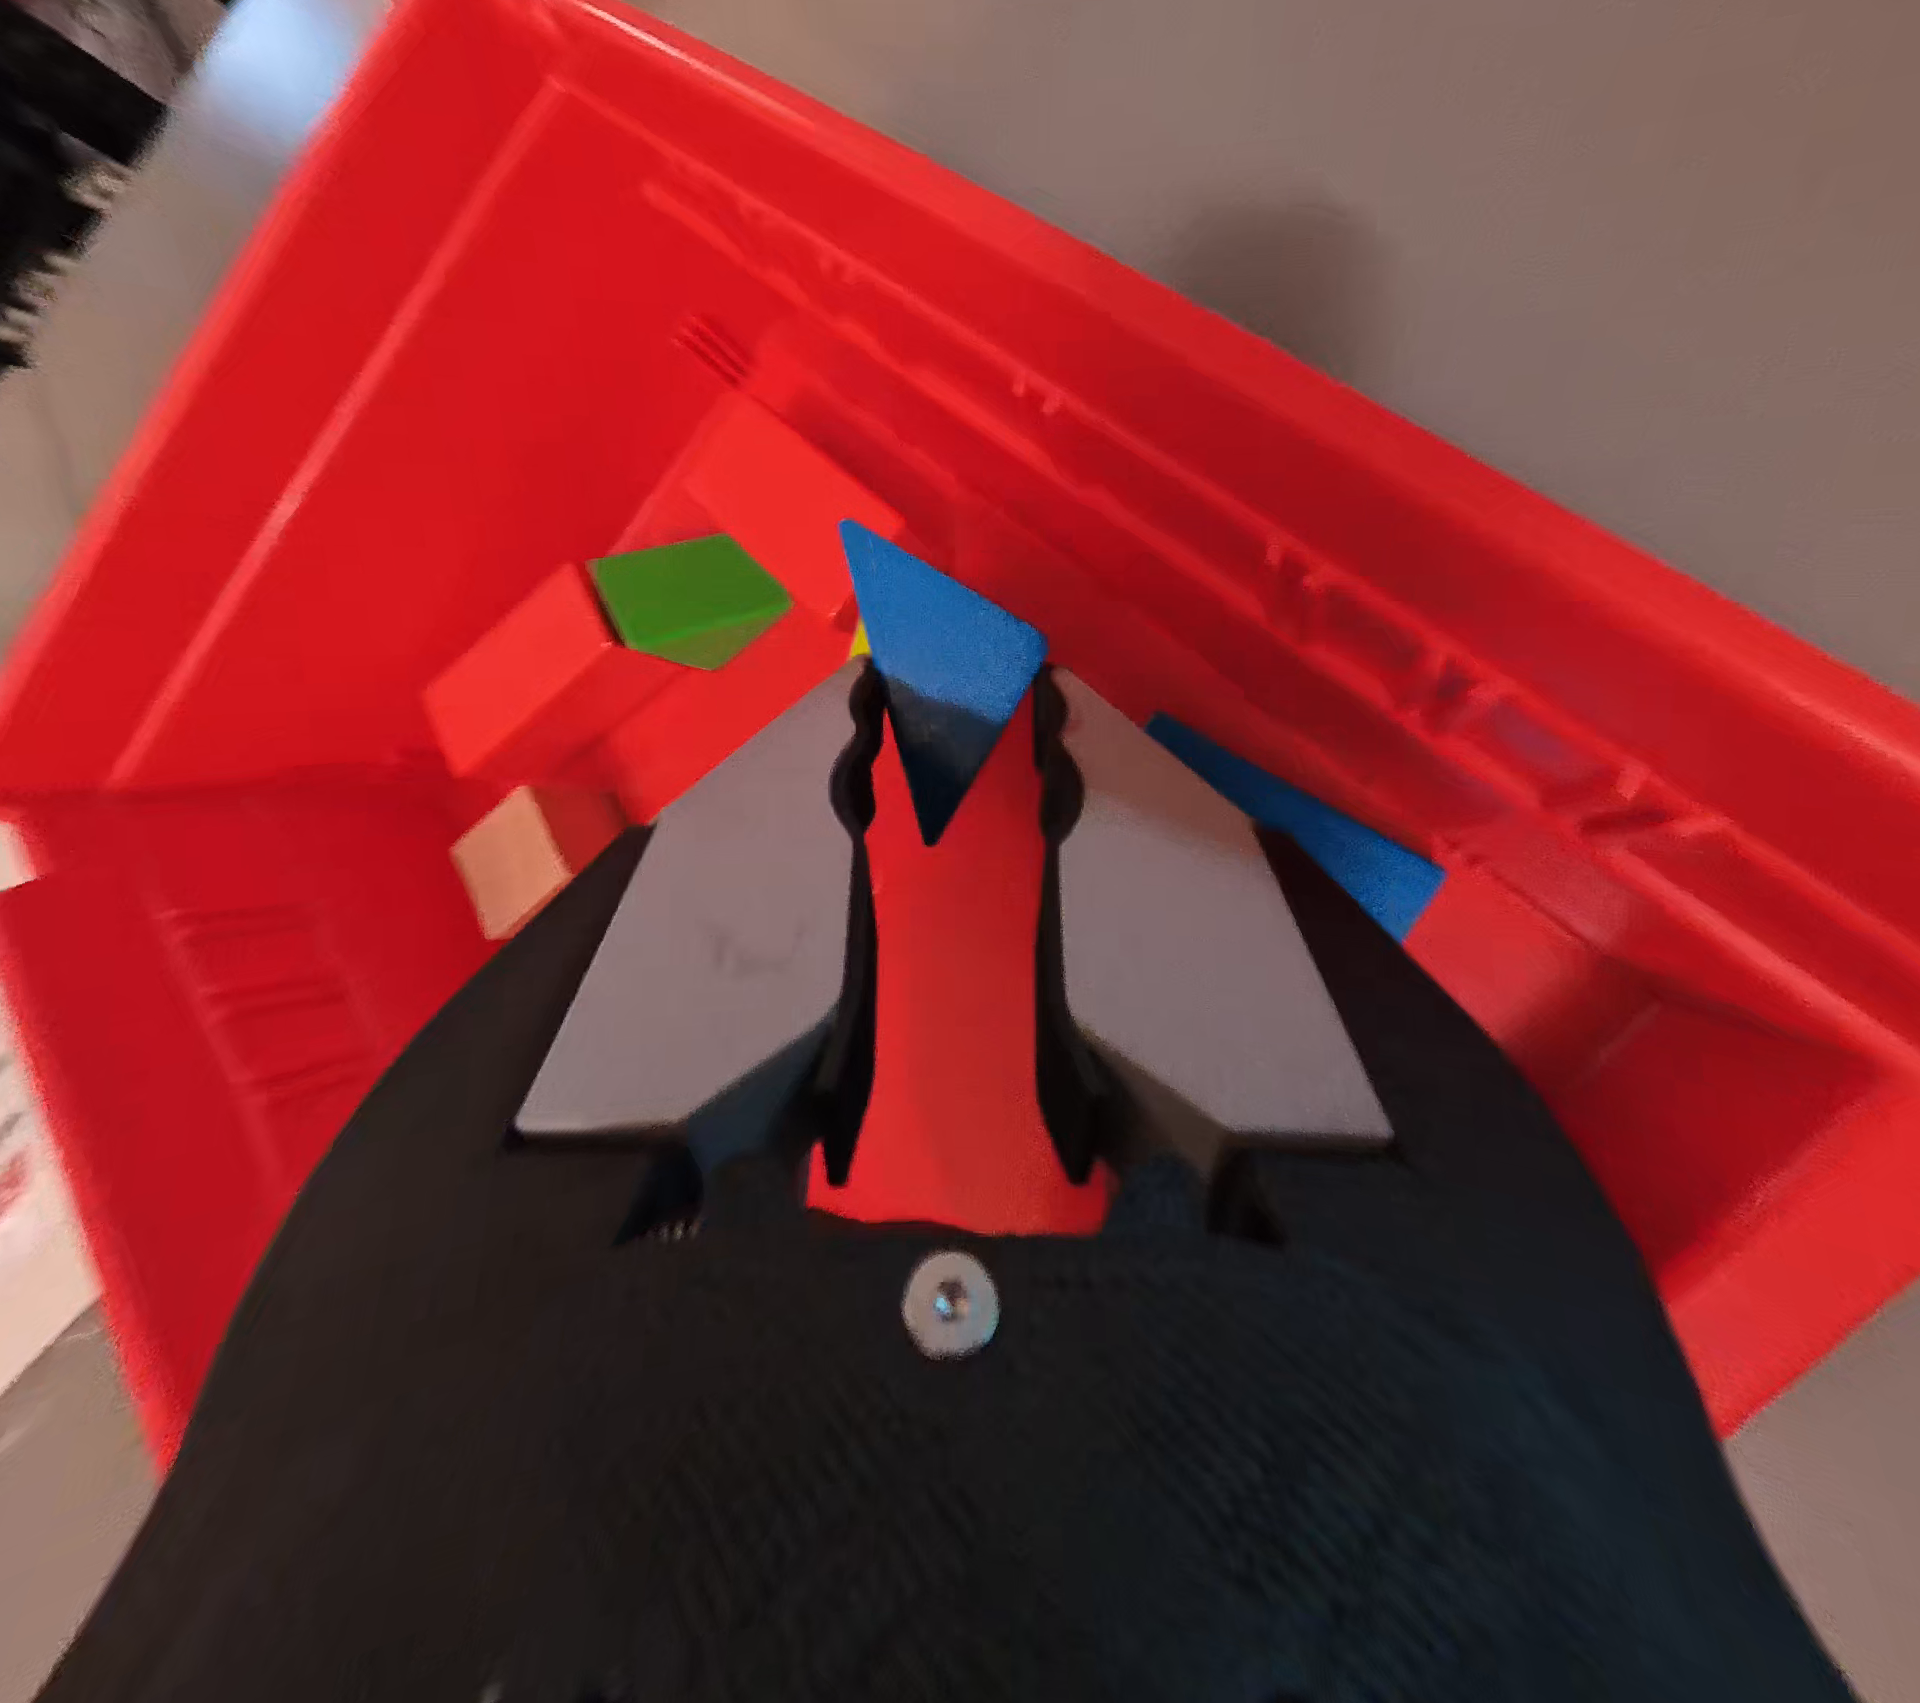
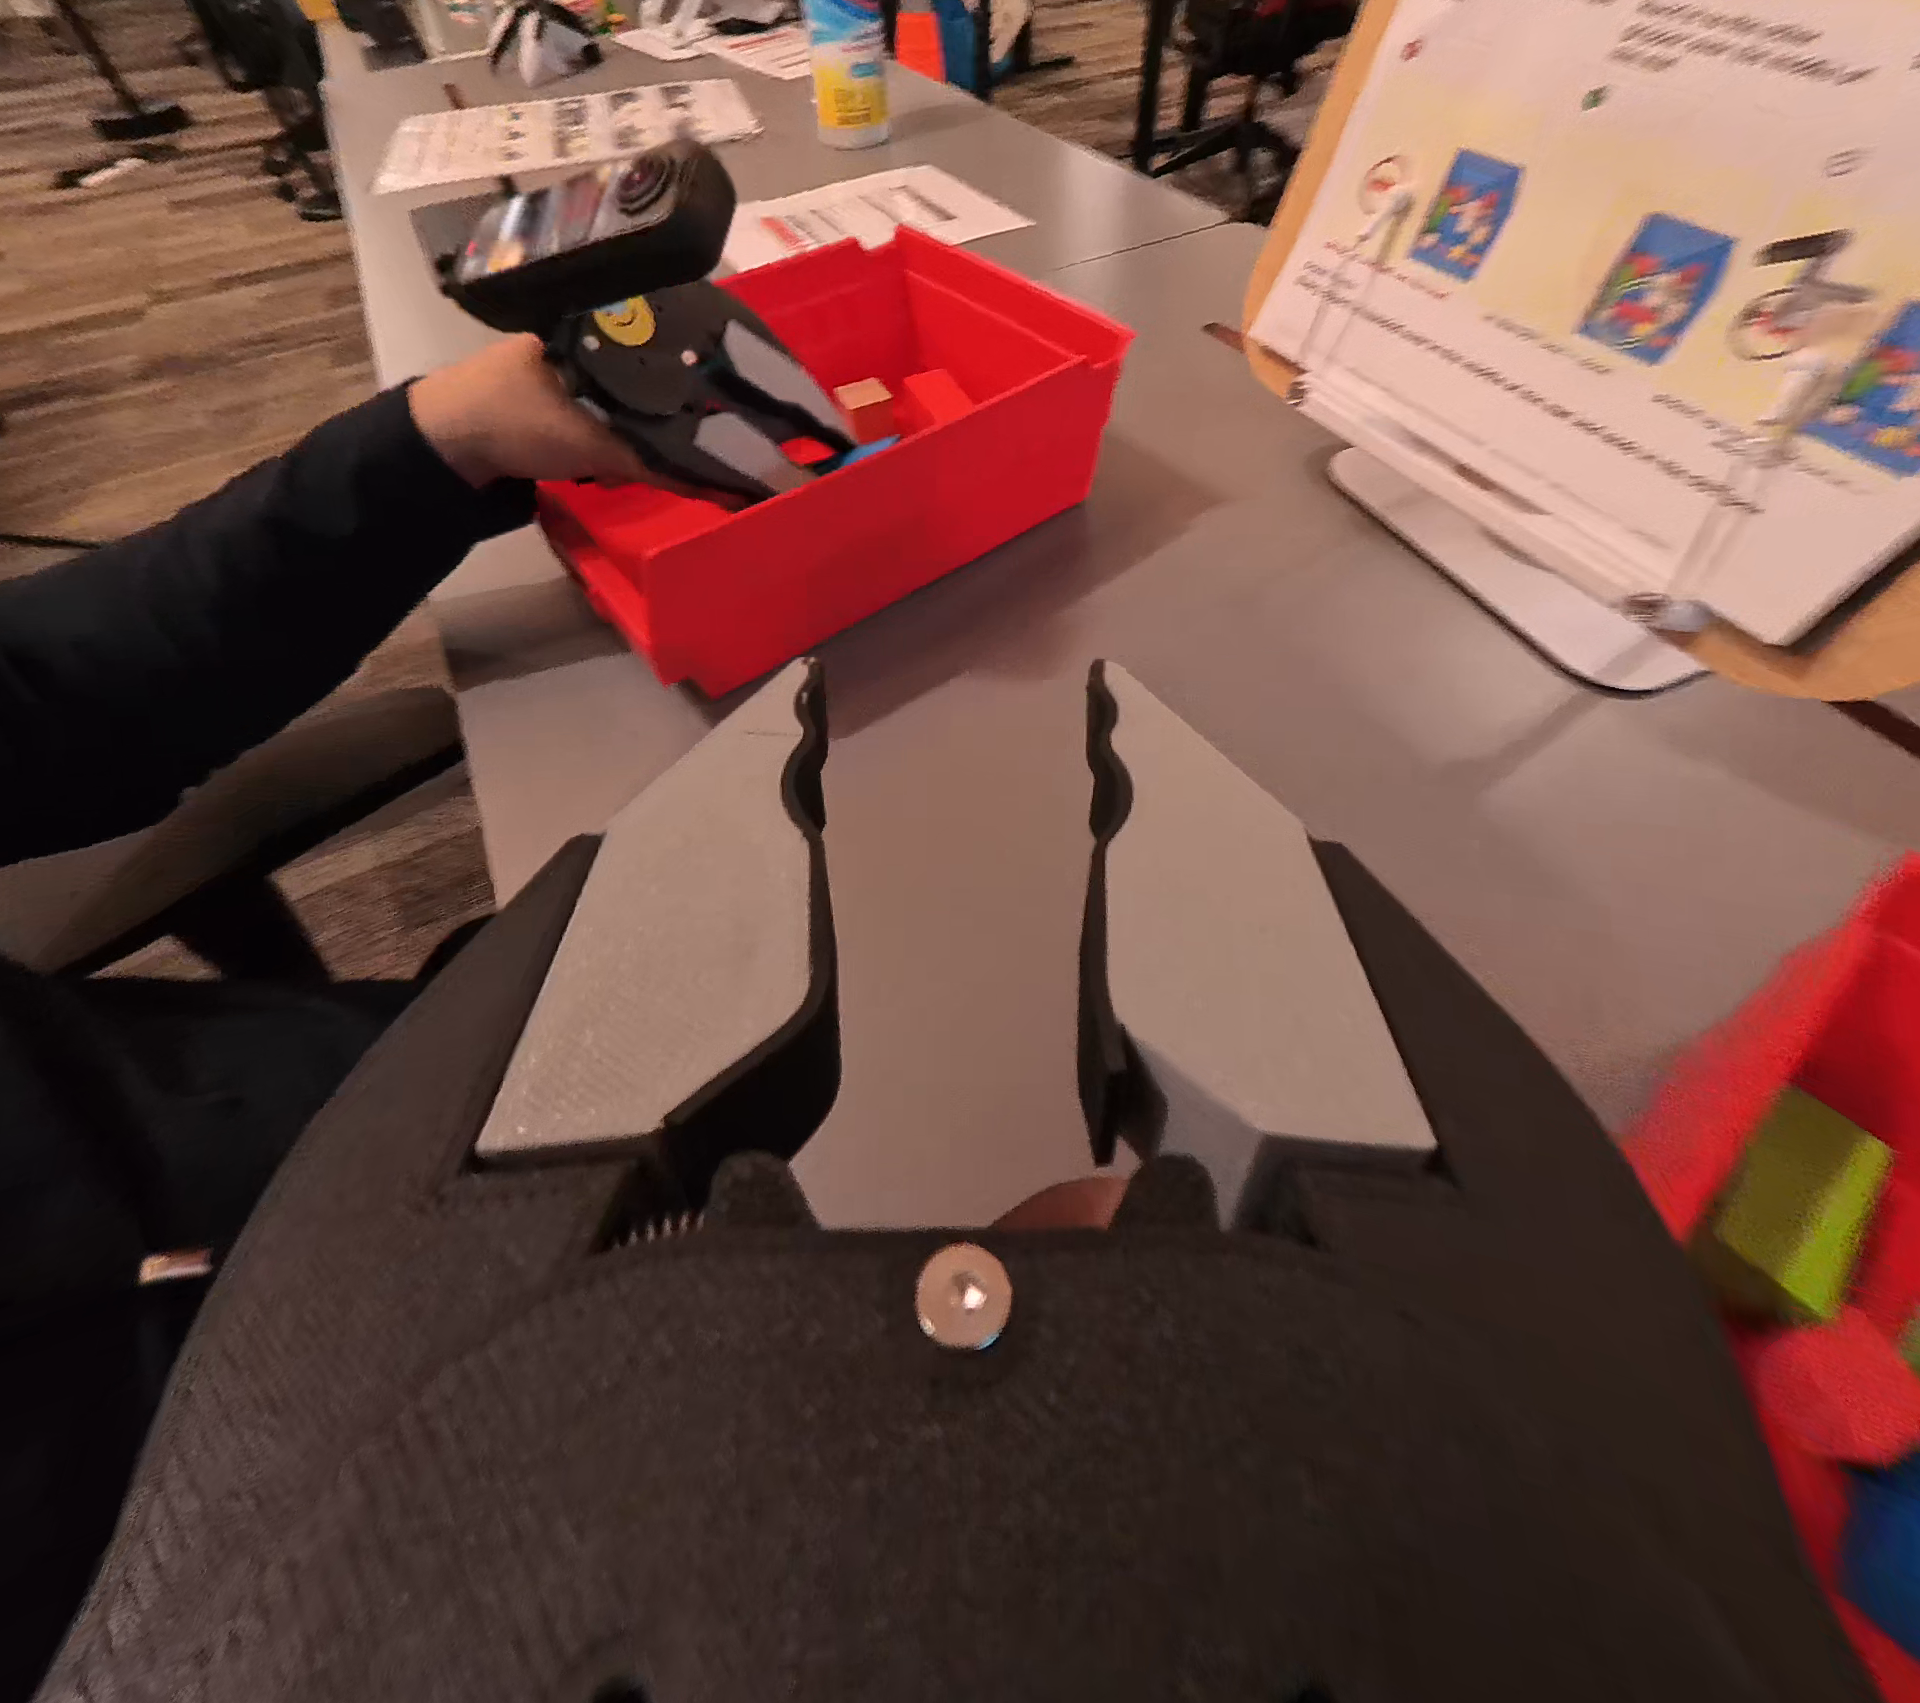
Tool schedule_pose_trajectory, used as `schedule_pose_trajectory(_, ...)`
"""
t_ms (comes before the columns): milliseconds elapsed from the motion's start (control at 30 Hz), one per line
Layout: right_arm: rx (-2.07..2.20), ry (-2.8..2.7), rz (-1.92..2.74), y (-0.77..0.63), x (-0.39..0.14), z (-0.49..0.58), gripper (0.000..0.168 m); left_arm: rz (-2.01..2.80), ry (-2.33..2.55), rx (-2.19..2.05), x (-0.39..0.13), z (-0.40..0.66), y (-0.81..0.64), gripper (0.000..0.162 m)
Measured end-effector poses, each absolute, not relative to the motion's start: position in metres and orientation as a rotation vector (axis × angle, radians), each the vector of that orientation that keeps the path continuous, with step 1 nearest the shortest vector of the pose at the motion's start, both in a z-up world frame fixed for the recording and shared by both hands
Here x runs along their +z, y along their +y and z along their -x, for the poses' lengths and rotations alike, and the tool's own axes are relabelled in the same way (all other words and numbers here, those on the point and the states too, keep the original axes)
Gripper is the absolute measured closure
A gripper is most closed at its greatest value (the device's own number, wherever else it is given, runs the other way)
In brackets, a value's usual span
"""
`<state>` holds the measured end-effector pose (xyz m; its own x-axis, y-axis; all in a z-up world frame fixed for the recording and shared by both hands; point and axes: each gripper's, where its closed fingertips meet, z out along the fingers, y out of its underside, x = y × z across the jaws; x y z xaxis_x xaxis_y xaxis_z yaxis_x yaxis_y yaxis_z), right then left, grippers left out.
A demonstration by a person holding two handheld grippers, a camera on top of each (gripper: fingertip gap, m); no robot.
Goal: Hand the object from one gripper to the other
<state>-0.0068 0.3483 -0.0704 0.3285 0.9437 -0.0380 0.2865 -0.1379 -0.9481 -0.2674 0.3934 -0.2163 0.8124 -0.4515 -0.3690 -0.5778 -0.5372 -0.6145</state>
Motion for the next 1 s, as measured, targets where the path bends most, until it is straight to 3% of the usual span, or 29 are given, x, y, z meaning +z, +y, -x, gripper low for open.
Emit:
schedule_pose_trajectory(200, 0.964, -1.253, 1.675, 0.33, -0.095, 0.049, 0.119, 1.886, 0.69, 0.467, -0.167, 0.277, 0.389, 0.135)
schedule_pose_trajectory(467, 1.074, -1.287, 1.604, 0.317, -0.079, 0.1, 0.119, 1.194, 0.829, 0.758, -0.087, 0.219, 0.345, 0.136)
schedule_pose_trajectory(1000, 1.167, -1.363, 1.51, 0.293, -0.073, 0.144, 0.118, 0.906, 0.99, 0.782, -0.073, 0.145, 0.311, 0.136)
